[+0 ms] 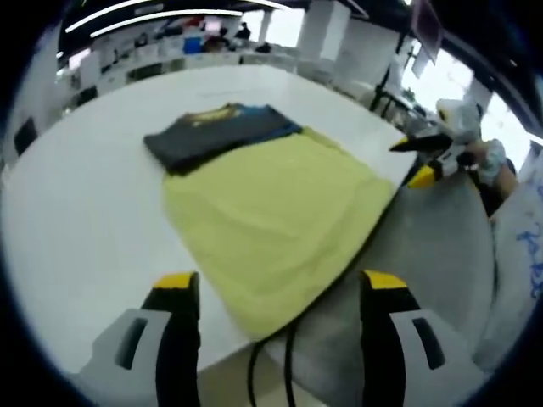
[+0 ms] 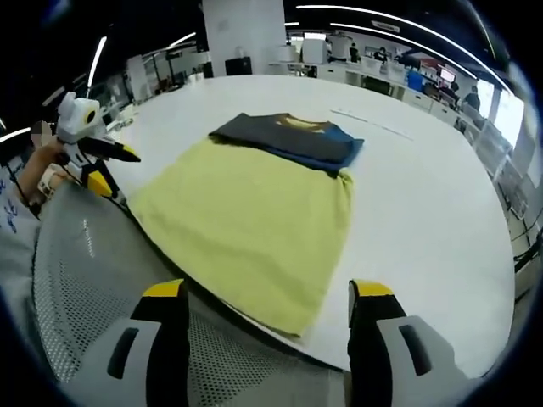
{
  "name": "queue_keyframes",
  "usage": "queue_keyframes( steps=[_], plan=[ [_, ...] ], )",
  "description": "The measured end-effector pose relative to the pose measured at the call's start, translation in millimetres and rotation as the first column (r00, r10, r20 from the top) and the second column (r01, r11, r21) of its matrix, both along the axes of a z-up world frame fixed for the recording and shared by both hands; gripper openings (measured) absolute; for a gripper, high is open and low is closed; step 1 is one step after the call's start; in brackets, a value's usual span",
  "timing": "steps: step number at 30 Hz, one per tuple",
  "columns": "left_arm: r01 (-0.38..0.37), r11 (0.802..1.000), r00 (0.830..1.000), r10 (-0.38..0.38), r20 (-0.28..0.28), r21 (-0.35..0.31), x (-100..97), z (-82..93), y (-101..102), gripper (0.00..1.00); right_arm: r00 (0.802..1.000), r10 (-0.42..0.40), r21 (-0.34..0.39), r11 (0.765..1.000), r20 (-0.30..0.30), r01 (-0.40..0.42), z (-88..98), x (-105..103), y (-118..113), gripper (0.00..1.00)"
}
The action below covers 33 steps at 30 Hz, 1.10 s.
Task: Fold the garment on the visible template until the final outline fits inside the template.
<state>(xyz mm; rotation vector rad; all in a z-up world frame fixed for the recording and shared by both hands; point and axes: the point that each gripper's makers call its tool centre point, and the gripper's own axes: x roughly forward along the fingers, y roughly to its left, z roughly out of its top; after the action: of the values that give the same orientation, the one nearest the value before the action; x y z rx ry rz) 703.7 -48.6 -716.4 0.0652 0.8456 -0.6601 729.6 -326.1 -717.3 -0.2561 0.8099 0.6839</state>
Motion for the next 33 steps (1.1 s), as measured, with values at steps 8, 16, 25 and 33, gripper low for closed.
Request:
queue_keyframes(
  steps=[8,16,25,33],
  plan=[
    [-0.003,1.0,1.0,0.003,-0.009,0.002,-0.4,-3.1,0,0.73,1.0,-0.009,-0.008,1.0,-0.001,0.009,0.6,2,-4,0.76],
    [-0.011,1.0,1.0,0.011,-0.026,0.003,-1.0,-8.8,2,0.71,1.0,-0.027,-0.018,0.999,-0.015,0.027,-3.6,10,-9,0.71],
    [-0.026,1.0,0.998,0.025,-0.064,-0.004,-5.3,-18.4,4,0.63,0.998,-0.046,-0.02,0.999,-0.04,0.045,-11.9,17,-12,0.65],
    [-0.056,0.998,0.991,0.055,-0.121,-0.005,-11.5,-31.1,10,0.57,0.995,-0.052,-0.046,0.998,-0.082,0.048,-24.3,13,-16,0.61]
  ],
)
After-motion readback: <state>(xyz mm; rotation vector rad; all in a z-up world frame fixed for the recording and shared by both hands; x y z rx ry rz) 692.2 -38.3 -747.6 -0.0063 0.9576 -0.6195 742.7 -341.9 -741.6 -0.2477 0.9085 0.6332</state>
